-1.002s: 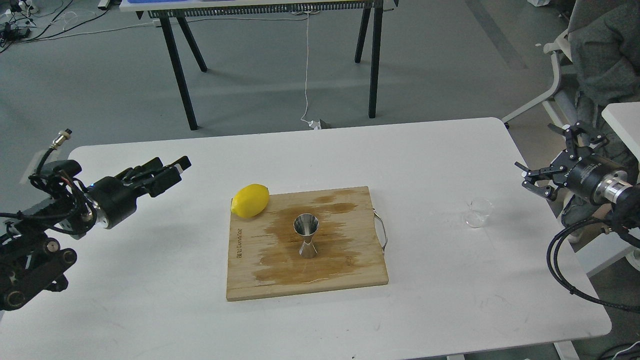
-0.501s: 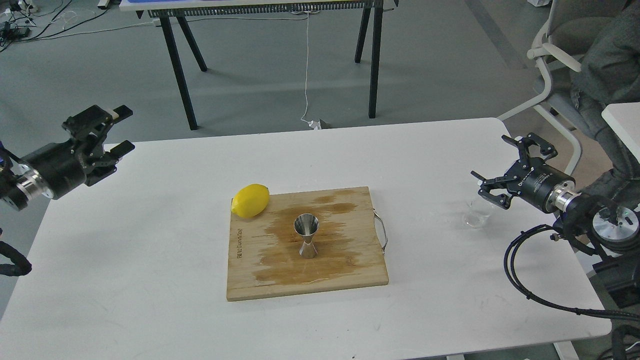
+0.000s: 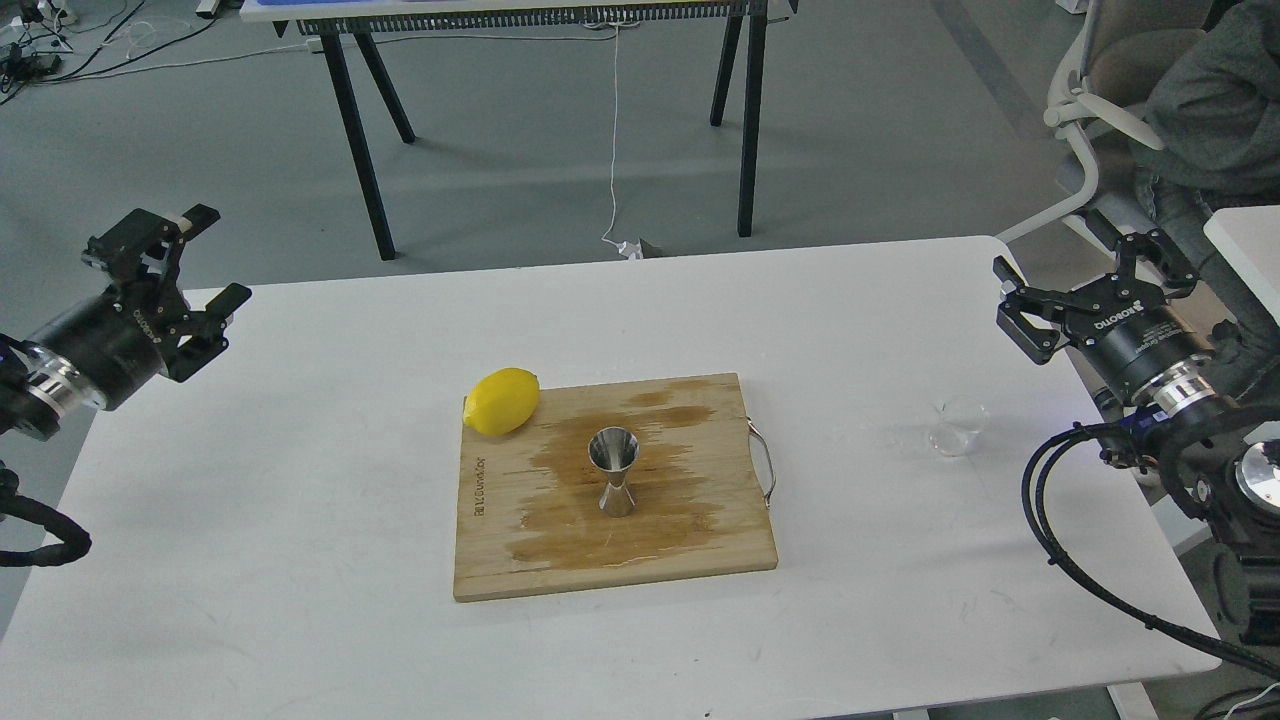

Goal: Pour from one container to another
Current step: 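Withdraw the left gripper away from the board to the side, then move the right gripper toward the small clear glass and grasp it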

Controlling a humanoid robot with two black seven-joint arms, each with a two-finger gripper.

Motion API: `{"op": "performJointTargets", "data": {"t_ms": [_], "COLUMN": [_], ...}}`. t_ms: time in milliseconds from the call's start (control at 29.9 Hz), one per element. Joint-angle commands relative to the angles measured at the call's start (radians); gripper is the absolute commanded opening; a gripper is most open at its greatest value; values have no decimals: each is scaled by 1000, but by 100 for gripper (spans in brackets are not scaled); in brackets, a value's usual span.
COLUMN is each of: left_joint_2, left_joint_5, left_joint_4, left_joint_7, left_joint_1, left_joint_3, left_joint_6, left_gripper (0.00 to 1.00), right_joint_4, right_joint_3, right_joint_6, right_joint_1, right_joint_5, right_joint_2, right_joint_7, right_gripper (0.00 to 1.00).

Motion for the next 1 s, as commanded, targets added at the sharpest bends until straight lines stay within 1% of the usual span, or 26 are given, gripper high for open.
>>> {"op": "performJointTargets", "data": {"t_ms": [0,67,134,234,434,535,768,969], "left_joint_2": [-8,-10,-10,-16,-26,-26,-37,-39], "left_joint_5": [1,1,1,1,1,1,1,1], "left_joint_4": [0,1,11,23,41,44,49,49], "left_joint_7": [0,0,0,0,0,0,0,0], "left_joint_1": [11,13,13,25,38,39,39,39], "left_joint_3": [2,2,2,0,0,0,2,2], "left_joint_6": [0,0,0,0,0,0,0,0], "left_gripper": [99,99,99,99,99,99,99,99], "right_joint_4": [123,169,197,210,214,206,160,119], "right_joint_3": [9,18,38,43,39,36,16,-3], "right_joint_6": [-195,-286,-349,-406,-512,-539,-562,-564], "right_joint_1": [-103,-154,-199,-236,-246,-245,-230,-220], "right_joint_5": [5,31,75,112,125,125,122,119], "right_joint_2": [-40,-45,-49,-49,-48,-42,-22,-3], "right_joint_7": [-22,-30,-36,-42,-42,-42,-41,-35], "right_gripper": [97,97,97,96,97,97,97,97]}}
